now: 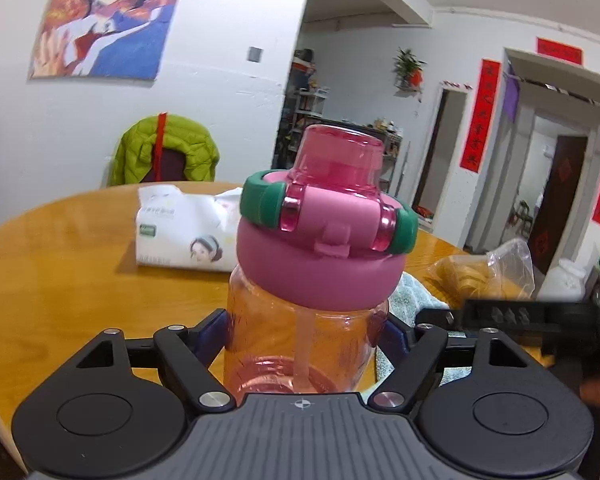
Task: Clean container
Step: 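Close the right tool on the towel while the left tool grasps the pink bottle, then wipe the towel in the right tool across the bottle held by the left tool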
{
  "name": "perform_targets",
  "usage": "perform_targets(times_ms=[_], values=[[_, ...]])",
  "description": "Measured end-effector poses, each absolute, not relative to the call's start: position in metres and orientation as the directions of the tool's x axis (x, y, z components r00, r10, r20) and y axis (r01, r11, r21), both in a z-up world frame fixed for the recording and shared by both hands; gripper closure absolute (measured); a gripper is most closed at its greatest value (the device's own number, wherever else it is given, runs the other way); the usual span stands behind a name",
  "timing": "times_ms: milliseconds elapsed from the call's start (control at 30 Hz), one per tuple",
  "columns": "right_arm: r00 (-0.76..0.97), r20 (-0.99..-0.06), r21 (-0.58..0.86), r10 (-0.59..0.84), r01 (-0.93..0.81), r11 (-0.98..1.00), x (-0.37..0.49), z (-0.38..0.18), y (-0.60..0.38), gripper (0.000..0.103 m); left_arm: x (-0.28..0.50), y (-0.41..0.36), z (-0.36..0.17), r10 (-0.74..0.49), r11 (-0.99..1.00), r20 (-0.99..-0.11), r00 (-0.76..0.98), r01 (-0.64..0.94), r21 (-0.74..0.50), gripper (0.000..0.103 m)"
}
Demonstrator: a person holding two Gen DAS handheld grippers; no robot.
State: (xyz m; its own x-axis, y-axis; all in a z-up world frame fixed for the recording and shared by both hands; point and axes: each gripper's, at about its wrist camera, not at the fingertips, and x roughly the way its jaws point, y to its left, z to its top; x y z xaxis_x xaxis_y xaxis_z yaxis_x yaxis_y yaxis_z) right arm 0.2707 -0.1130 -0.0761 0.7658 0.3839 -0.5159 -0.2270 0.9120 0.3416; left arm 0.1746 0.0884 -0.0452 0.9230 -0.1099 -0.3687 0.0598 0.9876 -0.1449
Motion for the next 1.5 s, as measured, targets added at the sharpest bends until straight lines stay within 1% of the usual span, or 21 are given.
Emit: perform_targets(times_ms=[33,100,167,233,267,300,333,400,567,700,767,867,933,1000,1067,1100,1133,1300,1333,1433,1500], values=[[0.769,-0.526,0.321,0.363,-0.215,0.922,0.277,-0.073,-0.11,0.029,0.179,0.088,-0.044,-0.117,0.988,-0.37,0.922,0.071,-0.134,0.028],[0.77,-0.536,0.314,0.347,-0.2,0.928,0.283,-0.076,-0.109,0.038,0.19,0.092,-0.044,-0.141,0.987,-0.359,0.923,0.102,-0.125,0.028],[0.769,-0.541,0.315,0.341,-0.191,0.93,0.287,-0.081,-0.11,0.042,0.198,0.097,-0.047,-0.155,0.984,-0.341,0.927,0.114,-0.137,0.028],[0.767,-0.547,0.317,0.336,-0.182,0.931,0.291,-0.086,-0.11,0.05,0.195,0.101,-0.051,-0.163,0.982,-0.326,0.931,0.12,-0.149,0.028],[0.766,-0.549,0.318,0.333,-0.177,0.932,0.293,-0.088,-0.111,0.055,0.192,0.102,-0.052,-0.17,0.981,-0.314,0.934,0.131,-0.139,0.028],[0.766,-0.552,0.318,0.33,-0.173,0.932,0.295,-0.091,-0.111,0.064,0.188,0.103,-0.053,-0.177,0.981,-0.302,0.937,0.142,-0.132,0.028],[0.765,-0.555,0.319,0.328,-0.168,0.933,0.297,-0.093,-0.111,0.068,0.186,0.105,-0.053,-0.181,0.98,-0.295,0.938,0.147,-0.133,0.028],[0.763,-0.559,0.319,0.324,-0.162,0.934,0.3,-0.098,-0.112,0.071,0.186,0.109,-0.055,-0.19,0.976,-0.286,0.939,0.151,-0.154,0.028],[0.76,-0.563,0.304,0.325,-0.175,0.936,0.302,-0.102,-0.109,0.072,0.192,0.112,-0.06,-0.211,0.97,-0.303,0.929,0.161,-0.182,0.022],[0.758,-0.563,0.301,0.33,-0.184,0.936,0.304,-0.106,-0.109,0.074,0.193,0.104,-0.064,-0.164,0.985,-0.336,0.927,0.135,-0.108,0.031],[0.76,-0.545,0.345,0.355,-0.182,0.921,0.305,-0.108,-0.117,0.076,0.192,0.103,-0.064,-0.166,0.986,-0.343,0.924,0.145,-0.088,0.031],[0.761,-0.458,0.492,0.459,-0.214,0.844,0.303,-0.103,-0.132,0.077,0.188,0.099,-0.064,-0.162,0.987,-0.349,0.923,0.153,-0.054,0.031],[0.753,-0.368,0.606,0.545,-0.251,0.755,0.301,-0.1,-0.144,0.077,0.187,0.1,-0.064,-0.177,0.984,-0.352,0.919,0.168,-0.056,0.031],[0.712,-0.226,0.748,0.665,-0.31,0.586,0.3,-0.102,-0.157,0.077,0.187,0.099,-0.064,-0.188,0.982,-0.352,0.917,0.18,-0.056,0.031],[0.622,-0.045,0.875,0.782,-0.353,0.331,0.303,-0.11,-0.163,0.077,0.187,0.098,-0.066,-0.193,0.981,-0.348,0.917,0.186,-0.051,0.032],[0.574,0.056,0.912,0.817,-0.361,0.191,0.305,-0.114,-0.167,0.077,0.187,0.097,-0.066,-0.194,0.981,-0.346,0.918,0.189,-0.05,0.031],[0.541,0.108,0.929,0.834,-0.353,0.108,0.306,-0.118,-0.167,0.077,0.187,0.097,-0.067,-0.195,0.981,-0.344,0.918,0.19,-0.047,0.031],[0.477,0.029,0.966,0.879,-0.238,0.098,0.319,-0.141,-0.141,0.077,0.188,0.097,-0.068,-0.192,0.981,-0.336,0.922,0.188,-0.044,0.032],[0.471,-0.011,0.968,0.882,-0.215,0.127,0.321,-0.144,-0.137,0.076,0.188,0.096,-0.068,-0.191,0.981,-0.335,0.923,0.188,-0.042,0.032],[0.483,-0.228,0.929,0.846,-0.153,0.338,0.328,-0.152,-0.128,0.076,0.188,0.095,-0.069,-0.185,0.982,-0.333,0.924,0.186,-0.028,0.032],[0.484,-0.315,0.889,0.816,-0.152,0.433,0.33,-0.157,-0.122,0.076,0.188,0.095,-0.069,-0.186,0.982,-0.333,0.924,0.188,-0.028,0.032]])
